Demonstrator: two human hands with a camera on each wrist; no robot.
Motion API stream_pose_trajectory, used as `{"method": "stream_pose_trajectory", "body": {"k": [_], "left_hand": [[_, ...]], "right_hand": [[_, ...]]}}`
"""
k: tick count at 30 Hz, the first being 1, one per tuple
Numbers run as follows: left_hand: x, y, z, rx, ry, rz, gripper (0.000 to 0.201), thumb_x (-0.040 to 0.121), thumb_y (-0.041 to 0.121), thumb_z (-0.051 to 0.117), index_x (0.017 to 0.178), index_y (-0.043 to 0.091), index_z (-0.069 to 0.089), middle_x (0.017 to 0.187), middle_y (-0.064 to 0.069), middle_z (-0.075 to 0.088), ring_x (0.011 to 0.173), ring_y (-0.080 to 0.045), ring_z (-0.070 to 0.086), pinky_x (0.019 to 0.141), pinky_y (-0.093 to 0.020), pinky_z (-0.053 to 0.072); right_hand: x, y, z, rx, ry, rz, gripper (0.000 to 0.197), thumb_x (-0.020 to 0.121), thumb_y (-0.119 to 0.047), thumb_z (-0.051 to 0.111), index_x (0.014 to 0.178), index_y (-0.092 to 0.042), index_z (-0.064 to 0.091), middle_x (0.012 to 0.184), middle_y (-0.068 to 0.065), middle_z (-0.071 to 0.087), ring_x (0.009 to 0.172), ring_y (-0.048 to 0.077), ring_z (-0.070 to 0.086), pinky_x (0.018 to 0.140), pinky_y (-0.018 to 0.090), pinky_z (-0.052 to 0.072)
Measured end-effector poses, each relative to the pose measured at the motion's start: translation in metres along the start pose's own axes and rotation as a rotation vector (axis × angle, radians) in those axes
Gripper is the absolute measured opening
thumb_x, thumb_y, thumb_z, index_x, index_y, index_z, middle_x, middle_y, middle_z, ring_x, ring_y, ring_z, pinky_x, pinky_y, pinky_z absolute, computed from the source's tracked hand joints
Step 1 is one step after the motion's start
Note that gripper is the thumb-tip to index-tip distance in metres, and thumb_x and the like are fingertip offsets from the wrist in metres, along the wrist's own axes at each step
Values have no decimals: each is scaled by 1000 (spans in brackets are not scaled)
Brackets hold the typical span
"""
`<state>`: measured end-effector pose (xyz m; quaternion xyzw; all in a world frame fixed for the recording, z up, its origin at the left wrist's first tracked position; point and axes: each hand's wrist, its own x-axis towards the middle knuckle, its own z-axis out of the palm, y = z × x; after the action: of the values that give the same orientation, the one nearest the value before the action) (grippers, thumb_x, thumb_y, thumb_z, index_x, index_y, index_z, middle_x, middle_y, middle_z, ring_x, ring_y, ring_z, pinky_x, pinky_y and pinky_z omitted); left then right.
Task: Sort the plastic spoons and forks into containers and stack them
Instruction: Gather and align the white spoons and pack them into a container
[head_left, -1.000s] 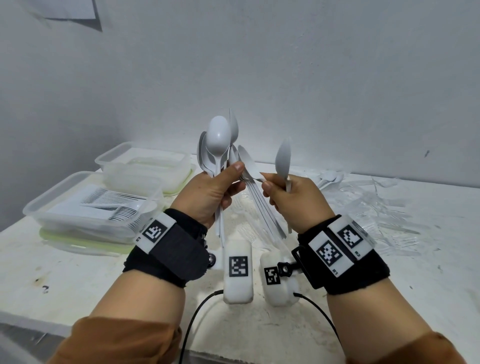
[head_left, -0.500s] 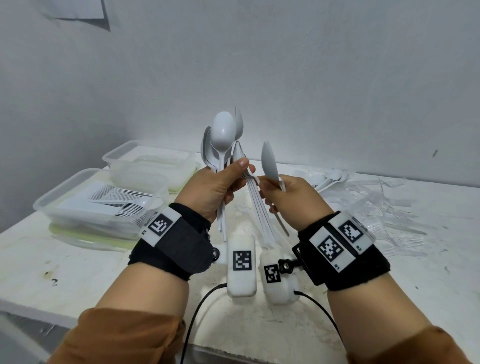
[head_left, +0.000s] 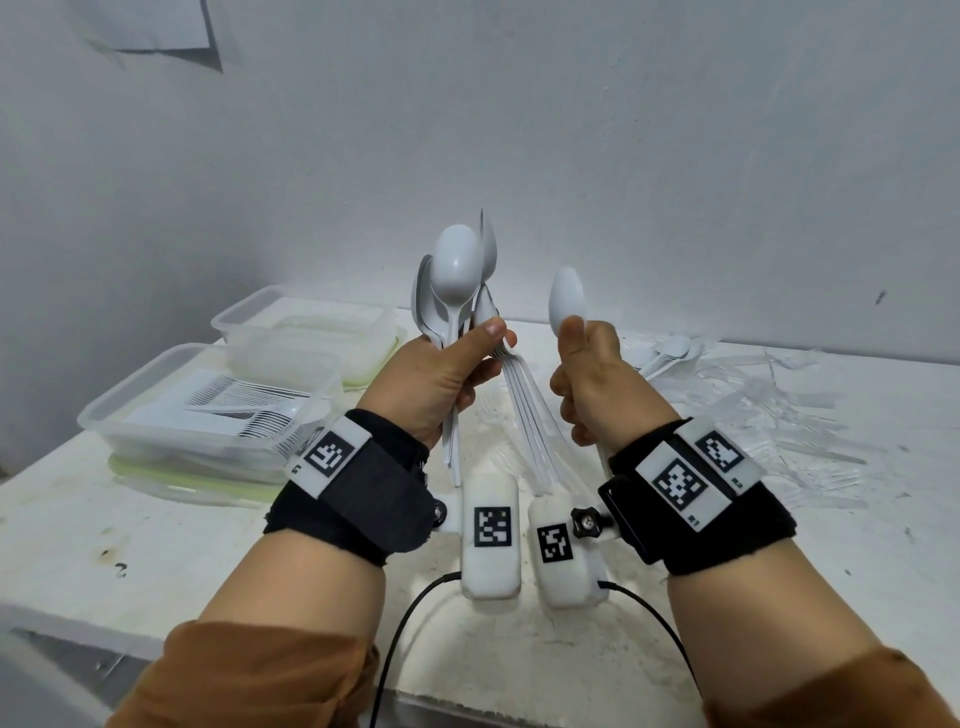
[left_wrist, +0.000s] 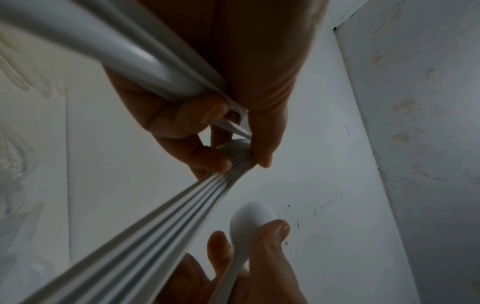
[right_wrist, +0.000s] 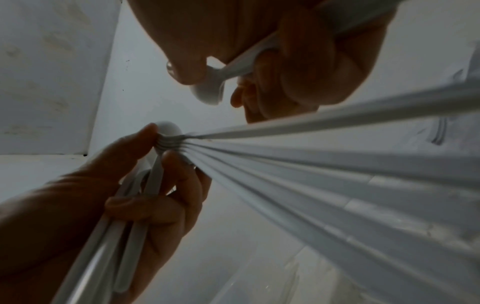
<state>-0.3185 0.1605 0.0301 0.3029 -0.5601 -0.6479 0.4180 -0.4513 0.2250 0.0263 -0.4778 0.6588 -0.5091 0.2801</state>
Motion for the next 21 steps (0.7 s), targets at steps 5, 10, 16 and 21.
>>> {"method": "stream_pose_trajectory", "body": {"k": [5,10,16,21], "left_hand": [[1,0,3,-13,-9,-12,19,90,25,58,74,22,67,85,3,67,65,-5,56,41,-10,30],[0,-1,5,-15,-13,-19,13,89,25,59,79,21,66,88,-3,64,61,-3,57,41,-11,30],[3,0,5,-30,7,-31,15,87,28,62,82,15,65,88,-6,63,58,-2,57,40,-12,31],[4,0,6,-71,17,-20,14,88,25,61,80,14,65,78,0,64,60,-5,57,39,-12,30]], "right_hand": [[4,-3,-3,113,27,-6,22,98,-38,32,85,-26,45,64,-3,37,48,11,27,45,23,23],[8,1,-3,40,64,-101,20,96,-29,45,86,-31,62,61,-7,42,52,8,37,53,20,28],[8,2,2,105,53,-59,23,97,-22,45,96,-22,68,65,-8,47,57,9,42,58,24,34],[5,0,0,110,80,-133,21,92,-14,55,79,-28,63,64,-8,55,53,-1,51,56,15,42]]}}
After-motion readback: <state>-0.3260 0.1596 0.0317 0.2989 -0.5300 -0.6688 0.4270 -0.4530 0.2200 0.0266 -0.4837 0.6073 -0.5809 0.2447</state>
